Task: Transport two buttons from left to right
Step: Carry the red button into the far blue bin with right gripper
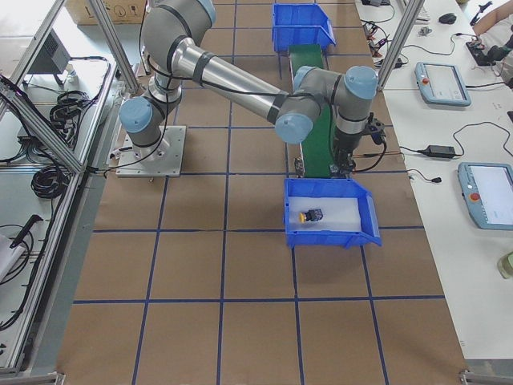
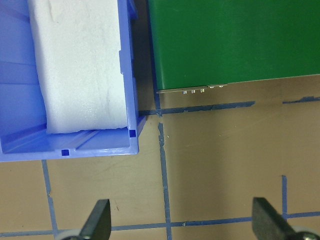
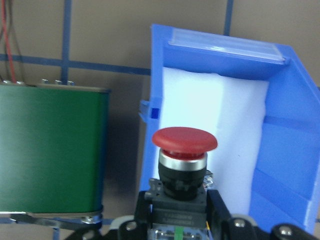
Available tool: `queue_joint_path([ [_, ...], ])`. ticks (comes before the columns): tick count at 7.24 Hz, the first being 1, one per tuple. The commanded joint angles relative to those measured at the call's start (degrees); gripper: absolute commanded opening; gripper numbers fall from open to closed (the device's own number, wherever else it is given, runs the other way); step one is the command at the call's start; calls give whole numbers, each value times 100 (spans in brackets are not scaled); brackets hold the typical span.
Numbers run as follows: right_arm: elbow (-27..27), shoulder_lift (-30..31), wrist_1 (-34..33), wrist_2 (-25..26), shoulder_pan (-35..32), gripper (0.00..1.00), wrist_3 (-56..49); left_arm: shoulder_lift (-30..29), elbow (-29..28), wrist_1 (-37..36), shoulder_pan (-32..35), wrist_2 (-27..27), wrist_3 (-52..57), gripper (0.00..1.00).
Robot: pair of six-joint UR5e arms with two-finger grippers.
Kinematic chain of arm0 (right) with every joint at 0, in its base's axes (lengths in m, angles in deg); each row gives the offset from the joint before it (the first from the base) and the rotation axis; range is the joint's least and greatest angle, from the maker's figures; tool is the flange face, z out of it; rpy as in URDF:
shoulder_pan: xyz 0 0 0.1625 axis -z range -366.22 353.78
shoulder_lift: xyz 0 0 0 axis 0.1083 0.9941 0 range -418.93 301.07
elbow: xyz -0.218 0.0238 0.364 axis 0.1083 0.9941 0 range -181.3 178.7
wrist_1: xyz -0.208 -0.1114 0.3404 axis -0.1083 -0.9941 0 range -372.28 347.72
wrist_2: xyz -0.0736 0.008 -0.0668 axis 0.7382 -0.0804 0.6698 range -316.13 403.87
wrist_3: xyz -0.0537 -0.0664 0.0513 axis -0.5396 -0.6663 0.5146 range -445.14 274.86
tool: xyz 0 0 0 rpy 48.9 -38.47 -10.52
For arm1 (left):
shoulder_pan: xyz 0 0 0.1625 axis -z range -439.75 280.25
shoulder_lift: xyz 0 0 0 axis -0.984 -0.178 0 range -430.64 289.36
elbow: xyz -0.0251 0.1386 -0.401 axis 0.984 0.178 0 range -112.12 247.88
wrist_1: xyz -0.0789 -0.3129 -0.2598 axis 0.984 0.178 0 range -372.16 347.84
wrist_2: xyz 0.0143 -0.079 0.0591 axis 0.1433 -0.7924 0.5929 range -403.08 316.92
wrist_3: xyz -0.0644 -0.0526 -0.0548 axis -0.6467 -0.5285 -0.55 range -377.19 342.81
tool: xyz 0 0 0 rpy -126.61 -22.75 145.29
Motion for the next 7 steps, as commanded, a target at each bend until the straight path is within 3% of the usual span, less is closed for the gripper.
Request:
queue_joint_path([
  [1, 6, -220, -55, -265, 576, 17, -728, -1, -3, 4, 0, 0, 1, 100],
  [5, 67, -616, -64, -468, 693, 20, -827, 8, 5, 4, 0, 0, 10, 100],
  [7, 111, -861, -361, -696, 632, 31, -915, 8, 5, 4, 0, 0, 19, 100],
])
